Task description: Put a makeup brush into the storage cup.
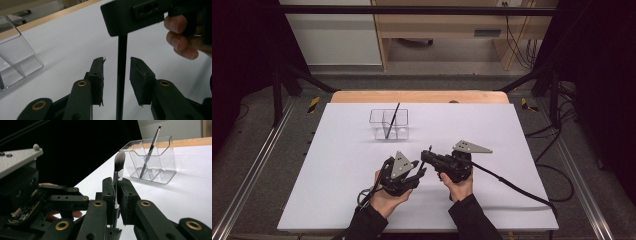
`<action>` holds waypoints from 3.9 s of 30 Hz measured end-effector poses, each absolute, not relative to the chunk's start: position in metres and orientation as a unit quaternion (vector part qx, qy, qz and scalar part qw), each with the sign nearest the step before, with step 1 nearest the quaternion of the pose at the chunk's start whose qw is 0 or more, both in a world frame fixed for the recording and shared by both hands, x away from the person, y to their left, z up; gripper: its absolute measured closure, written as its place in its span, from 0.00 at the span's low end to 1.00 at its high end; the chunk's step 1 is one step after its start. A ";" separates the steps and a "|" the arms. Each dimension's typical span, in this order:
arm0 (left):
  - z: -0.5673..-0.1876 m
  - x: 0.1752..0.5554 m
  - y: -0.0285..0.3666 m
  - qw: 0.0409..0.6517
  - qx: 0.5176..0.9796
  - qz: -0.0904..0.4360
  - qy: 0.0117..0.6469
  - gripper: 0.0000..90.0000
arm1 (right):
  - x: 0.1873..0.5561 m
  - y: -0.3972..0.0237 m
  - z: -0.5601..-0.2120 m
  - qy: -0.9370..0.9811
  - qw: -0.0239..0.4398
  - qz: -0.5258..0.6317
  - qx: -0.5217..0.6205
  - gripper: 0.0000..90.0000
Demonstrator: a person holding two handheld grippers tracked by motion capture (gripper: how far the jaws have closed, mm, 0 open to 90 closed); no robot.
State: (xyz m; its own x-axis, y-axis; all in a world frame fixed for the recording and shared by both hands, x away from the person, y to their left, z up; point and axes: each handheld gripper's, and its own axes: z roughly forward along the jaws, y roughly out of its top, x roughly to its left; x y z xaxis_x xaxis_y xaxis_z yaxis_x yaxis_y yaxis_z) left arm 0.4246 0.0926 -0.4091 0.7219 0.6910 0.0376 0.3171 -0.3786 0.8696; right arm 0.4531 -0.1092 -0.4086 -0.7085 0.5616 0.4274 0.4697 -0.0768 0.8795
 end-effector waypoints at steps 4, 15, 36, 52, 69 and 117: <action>-0.406 0.427 0.086 0.464 0.804 0.202 0.311 0.77 | 0.452 -0.110 -0.407 0.679 0.037 0.630 0.376 0.94; -0.404 0.427 0.083 0.469 0.801 0.208 0.309 0.91 | 0.451 -0.110 -0.407 0.681 0.037 0.631 0.371 0.94; -0.404 0.431 0.106 0.470 0.789 0.213 0.334 0.92 | 0.447 -0.116 -0.399 0.687 0.081 0.620 0.370 0.56; -0.399 0.431 0.137 0.484 0.773 0.217 0.348 0.92 | 0.443 -0.132 -0.397 0.715 0.163 0.570 0.372 0.22; -0.389 0.433 0.171 0.499 0.758 0.217 0.359 0.92 | 0.444 -0.152 -0.399 0.729 0.197 0.528 0.388 0.09; -0.330 0.500 0.181 0.515 0.737 0.252 0.358 0.91 | 0.446 -0.195 -0.405 0.715 0.243 0.489 0.436 0.06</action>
State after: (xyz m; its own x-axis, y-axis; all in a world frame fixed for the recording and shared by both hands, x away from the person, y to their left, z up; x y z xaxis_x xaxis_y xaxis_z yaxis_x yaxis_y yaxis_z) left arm 0.5003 0.1812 -0.3300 0.6162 0.7875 0.0026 0.2687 -0.2133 0.9393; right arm 0.4457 -0.1953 -0.4053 -0.5021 0.8612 0.0792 0.3866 0.1416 0.9113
